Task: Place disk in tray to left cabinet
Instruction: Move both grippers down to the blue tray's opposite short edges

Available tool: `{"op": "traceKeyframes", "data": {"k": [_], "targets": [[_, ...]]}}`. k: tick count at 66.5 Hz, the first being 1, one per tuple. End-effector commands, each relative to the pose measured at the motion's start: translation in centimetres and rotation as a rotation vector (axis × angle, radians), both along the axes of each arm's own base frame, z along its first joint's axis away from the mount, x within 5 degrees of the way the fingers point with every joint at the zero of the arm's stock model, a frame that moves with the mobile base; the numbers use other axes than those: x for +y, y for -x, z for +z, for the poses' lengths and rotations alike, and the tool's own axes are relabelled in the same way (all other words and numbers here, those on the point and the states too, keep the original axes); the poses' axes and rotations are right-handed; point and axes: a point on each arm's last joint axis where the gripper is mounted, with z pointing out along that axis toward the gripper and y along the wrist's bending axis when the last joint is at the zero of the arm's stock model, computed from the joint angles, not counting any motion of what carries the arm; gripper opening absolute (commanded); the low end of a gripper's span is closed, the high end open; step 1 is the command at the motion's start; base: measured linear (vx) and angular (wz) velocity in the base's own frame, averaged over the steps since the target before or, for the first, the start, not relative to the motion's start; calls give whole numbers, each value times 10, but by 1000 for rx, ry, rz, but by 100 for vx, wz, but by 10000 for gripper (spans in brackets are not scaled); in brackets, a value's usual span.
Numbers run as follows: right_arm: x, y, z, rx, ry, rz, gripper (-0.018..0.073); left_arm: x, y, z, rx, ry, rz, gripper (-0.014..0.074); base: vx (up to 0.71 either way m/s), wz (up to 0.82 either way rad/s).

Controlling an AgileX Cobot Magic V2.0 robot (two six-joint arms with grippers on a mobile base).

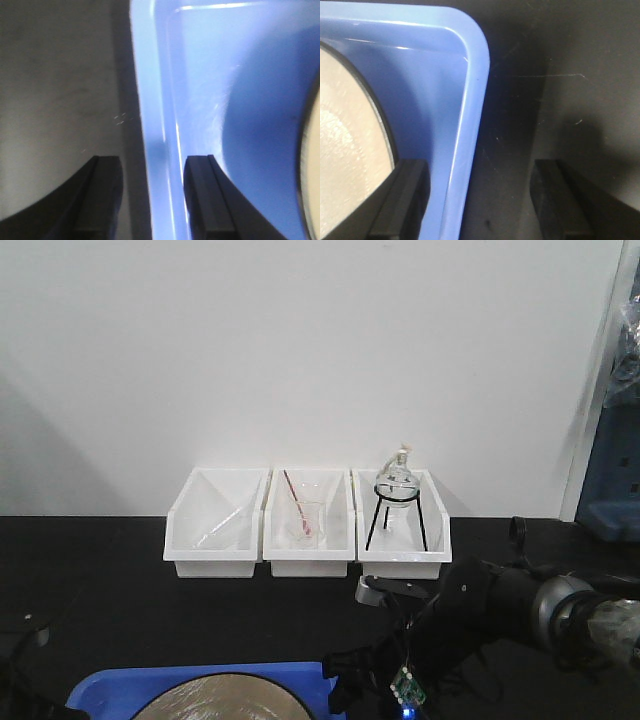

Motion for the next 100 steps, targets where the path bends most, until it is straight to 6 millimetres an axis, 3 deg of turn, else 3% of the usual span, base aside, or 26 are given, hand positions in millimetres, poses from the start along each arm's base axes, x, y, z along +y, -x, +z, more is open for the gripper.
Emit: {"op": "traceKeyframes", "data": {"k": [1, 24, 63, 81, 92, 100], "targets": [[2, -5, 33, -112, -52, -20, 486, 0, -12, 12, -107, 11, 14, 430, 0, 0], [7, -4, 22, -92, -41, 2, 483, 1, -21, -11, -84, 6, 24, 430, 0, 0], [29, 3, -3, -40, -18, 62, 456, -2, -21, -12, -75, 46, 54, 430, 0, 0], [40, 8, -3, -31, -30, 80, 452, -5, -23, -19, -53, 81, 70, 430, 0, 0], [42, 10, -4, -10, -32, 68, 396, -8, -24, -25, -35, 124, 85, 424, 0, 0], [42, 10, -4, 4, -39, 41, 302, -11, -24, -26, -24, 162, 83, 393, 0, 0]]}}
